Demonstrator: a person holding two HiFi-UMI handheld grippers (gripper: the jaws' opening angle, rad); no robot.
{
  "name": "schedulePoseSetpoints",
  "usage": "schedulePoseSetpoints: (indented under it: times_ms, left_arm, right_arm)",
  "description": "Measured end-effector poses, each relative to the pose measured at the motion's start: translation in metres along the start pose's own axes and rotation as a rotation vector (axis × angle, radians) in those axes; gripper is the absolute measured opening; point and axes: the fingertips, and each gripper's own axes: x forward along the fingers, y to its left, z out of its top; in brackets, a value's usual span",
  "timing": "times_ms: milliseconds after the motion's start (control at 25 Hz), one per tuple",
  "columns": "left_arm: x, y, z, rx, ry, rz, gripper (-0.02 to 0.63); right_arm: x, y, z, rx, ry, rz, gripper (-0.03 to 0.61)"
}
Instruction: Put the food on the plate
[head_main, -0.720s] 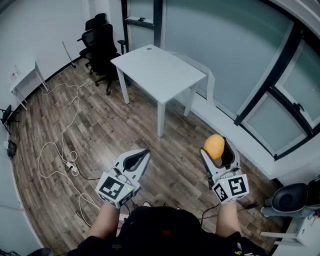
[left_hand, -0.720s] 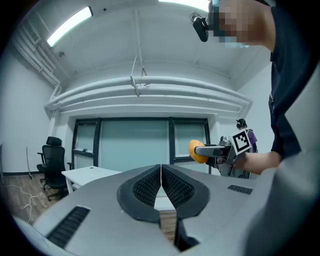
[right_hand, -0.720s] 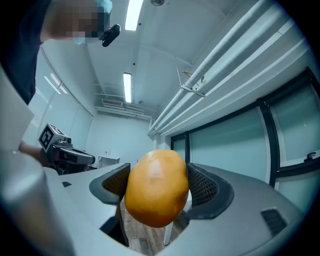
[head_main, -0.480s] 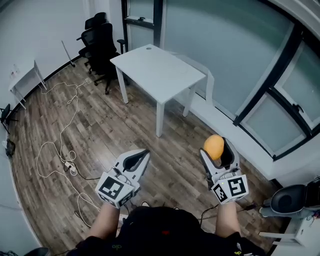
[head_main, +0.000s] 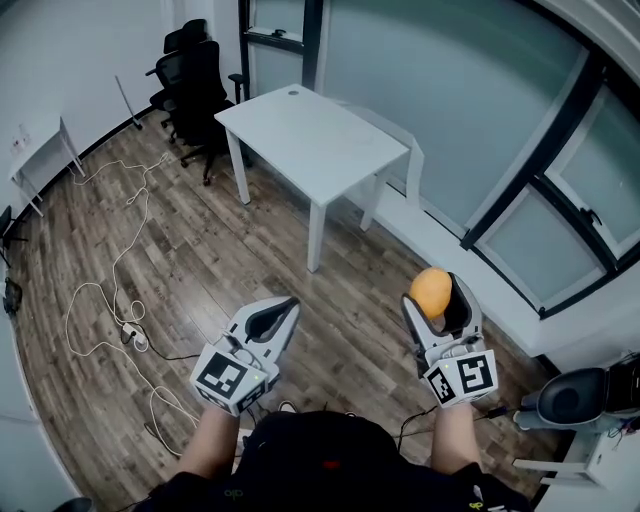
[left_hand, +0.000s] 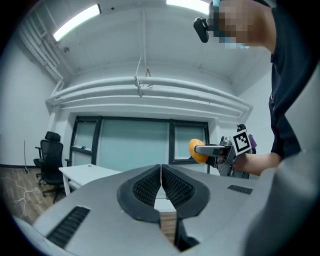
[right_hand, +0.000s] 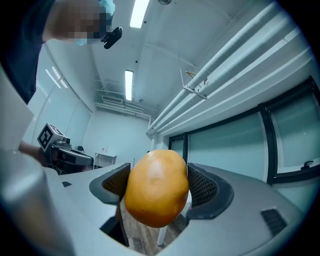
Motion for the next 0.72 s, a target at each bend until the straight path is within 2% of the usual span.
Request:
schedulePoseSetpoints:
  times_ms: [360,600,720]
  left_arm:
    - [-0.036,0.051,-0.015,-0.025,0.009,-0.038,0.023]
    - [-0.05,0.092,-0.02,-0.078,-0.03,-0.01,0.023]
    - [-0.047,0.108,-0.017,-0.066,-0.045,-0.009,0.023]
  right_arm:
    - [0.033,0.051,-0.014,0.011,0.037,-0.034,0.365]
    - [0.068,0.078,-0.023,-0.002,0.062,0.023,0.365]
    - [0.093,0.077,-0.025,0.003,0.064,0.036,0.365]
